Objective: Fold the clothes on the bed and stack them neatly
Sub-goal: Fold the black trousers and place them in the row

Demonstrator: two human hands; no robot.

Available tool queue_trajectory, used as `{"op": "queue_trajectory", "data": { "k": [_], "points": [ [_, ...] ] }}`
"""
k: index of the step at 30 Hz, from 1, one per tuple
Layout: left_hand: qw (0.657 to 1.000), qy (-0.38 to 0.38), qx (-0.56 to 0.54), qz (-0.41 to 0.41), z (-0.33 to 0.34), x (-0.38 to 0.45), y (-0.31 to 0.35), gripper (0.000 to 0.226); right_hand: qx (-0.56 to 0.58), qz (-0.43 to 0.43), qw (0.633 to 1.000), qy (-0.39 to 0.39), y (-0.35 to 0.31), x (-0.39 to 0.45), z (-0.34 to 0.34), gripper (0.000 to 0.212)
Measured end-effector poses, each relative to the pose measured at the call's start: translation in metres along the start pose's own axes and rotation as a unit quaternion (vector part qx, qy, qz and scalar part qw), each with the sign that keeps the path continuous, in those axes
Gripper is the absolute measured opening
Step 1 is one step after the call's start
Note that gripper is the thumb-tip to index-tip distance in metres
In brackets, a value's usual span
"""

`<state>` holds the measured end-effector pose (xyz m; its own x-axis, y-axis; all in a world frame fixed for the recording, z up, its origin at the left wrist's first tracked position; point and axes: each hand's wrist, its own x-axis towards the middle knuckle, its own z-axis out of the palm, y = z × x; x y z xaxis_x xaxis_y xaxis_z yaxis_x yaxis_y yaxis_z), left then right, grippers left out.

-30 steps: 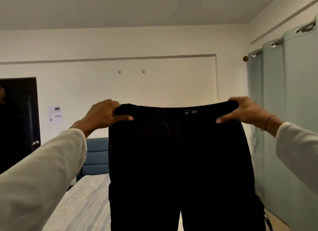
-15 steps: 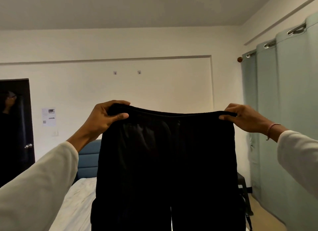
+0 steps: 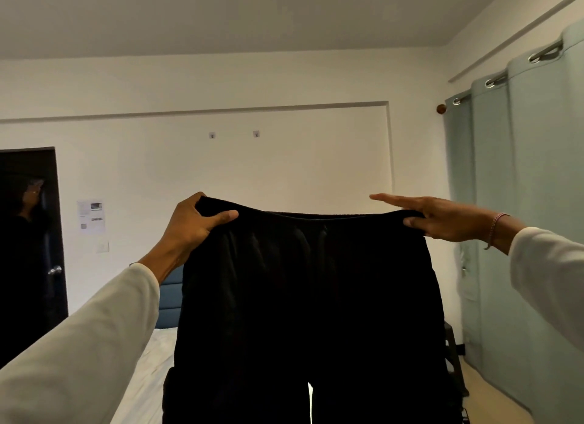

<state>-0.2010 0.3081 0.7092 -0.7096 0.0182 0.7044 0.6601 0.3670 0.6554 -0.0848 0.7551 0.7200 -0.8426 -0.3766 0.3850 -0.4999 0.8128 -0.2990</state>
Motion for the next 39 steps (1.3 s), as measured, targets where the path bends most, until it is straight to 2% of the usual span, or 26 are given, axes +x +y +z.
{"op": "queue_trajectory", "data": {
  "k": [3, 6, 8, 10, 11, 13, 15, 16, 17, 19, 20, 21, 23, 25, 27, 29, 31, 32, 34, 35, 36, 39],
  "points": [
    [0.998, 0.035, 0.05, 0.011, 0.005, 0.005, -0.004, 0.045, -0.118, -0.026, 0.988, -0.095, -0.021, 0.007, 0.003, 0.092],
    [0.995, 0.052, 0.083, 0.002, 0.009, 0.01, -0.007, 0.043, -0.319, -0.041, 0.927, -0.195, -0.052, 0.008, 0.013, 0.095],
    [0.992, 0.063, 0.108, -0.01, 0.012, 0.01, -0.005, 0.037, -0.405, -0.041, 0.887, -0.219, -0.06, 0.01, 0.026, 0.095],
    [0.989, 0.072, 0.128, -0.003, 0.017, 0.008, -0.002, 0.039, -0.446, -0.036, 0.869, -0.209, -0.064, 0.013, 0.036, 0.094],
    [0.988, 0.076, 0.132, 0.006, 0.019, 0.006, -0.001, 0.039, -0.447, -0.039, 0.872, -0.198, -0.064, 0.014, 0.041, 0.091],
    [0.988, 0.084, 0.129, 0.022, 0.024, 0.004, 0.002, 0.035, -0.403, -0.051, 0.896, -0.178, -0.06, 0.017, 0.051, 0.078],
    [0.989, 0.089, 0.119, 0.021, 0.028, 0.003, 0.005, 0.03, -0.272, -0.064, 0.946, -0.164, -0.055, 0.023, 0.063, 0.056],
    [0.989, 0.093, 0.118, 0.019, 0.031, 0.002, 0.006, 0.028, -0.179, -0.053, 0.968, -0.168, -0.055, 0.027, 0.067, 0.054],
    [0.988, 0.095, 0.12, 0.019, 0.035, 0.0, 0.007, 0.025, -0.1, -0.034, 0.978, -0.178, -0.059, 0.028, 0.07, 0.061],
    [0.987, 0.099, 0.127, 0.019, 0.042, -0.004, 0.008, 0.022, -0.02, -0.002, 0.968, -0.25, -0.068, 0.028, 0.075, 0.067],
    [0.987, 0.098, 0.127, 0.016, 0.046, -0.006, 0.008, 0.022, 0.006, -0.008, 0.96, -0.281, -0.073, 0.027, 0.078, 0.057],
    [0.988, 0.095, 0.12, 0.008, 0.049, -0.007, 0.008, 0.022, 0.018, -0.015, 0.96, -0.28, -0.078, 0.026, 0.084, 0.046],
    [0.993, 0.086, 0.083, -0.022, 0.053, -0.01, 0.008, 0.023, -0.027, -0.058, 0.979, -0.192, -0.089, 0.025, 0.095, 0.026],
    [0.994, 0.081, 0.044, -0.053, 0.056, -0.012, 0.009, 0.025, -0.176, -0.119, 0.975, -0.071, -0.098, 0.023, 0.106, 0.021],
    [0.994, 0.074, 0.017, -0.073, 0.059, -0.015, 0.008, 0.026, -0.348, -0.195, 0.916, 0.043, -0.106, 0.02, 0.114, 0.028],
    [0.993, 0.065, -0.012, -0.095, 0.06, -0.018, 0.008, 0.027, -0.405, -0.277, 0.864, 0.111, -0.113, 0.017, 0.123, 0.035],
    [0.992, 0.056, -0.042, -0.109, 0.061, -0.019, 0.009, 0.029, -0.378, -0.359, 0.846, 0.109, -0.118, 0.019, 0.132, 0.035],
    [0.991, 0.049, -0.057, -0.113, 0.063, -0.02, 0.01, 0.03, -0.335, -0.38, 0.86, 0.069, -0.12, 0.021, 0.137, 0.033],
    [0.99, 0.02, -0.087, -0.11, 0.068, -0.025, 0.013, 0.029, -0.246, -0.34, 0.907, -0.047, -0.122, 0.025, 0.146, 0.029],
    [0.99, -0.003, -0.096, -0.106, 0.072, -0.028, 0.015, 0.029, -0.231, -0.314, 0.918, -0.073, -0.122, 0.028, 0.149, 0.029],
    [0.989, -0.028, -0.103, -0.102, 0.075, -0.032, 0.017, 0.028, -0.244, -0.307, 0.918, -0.062, -0.121, 0.032, 0.151, 0.031],
    [0.983, -0.083, -0.138, -0.087, 0.078, -0.043, 0.024, 0.025, -0.322, -0.327, 0.887, 0.056, -0.11, 0.045, 0.148, 0.034]
  ]
}}
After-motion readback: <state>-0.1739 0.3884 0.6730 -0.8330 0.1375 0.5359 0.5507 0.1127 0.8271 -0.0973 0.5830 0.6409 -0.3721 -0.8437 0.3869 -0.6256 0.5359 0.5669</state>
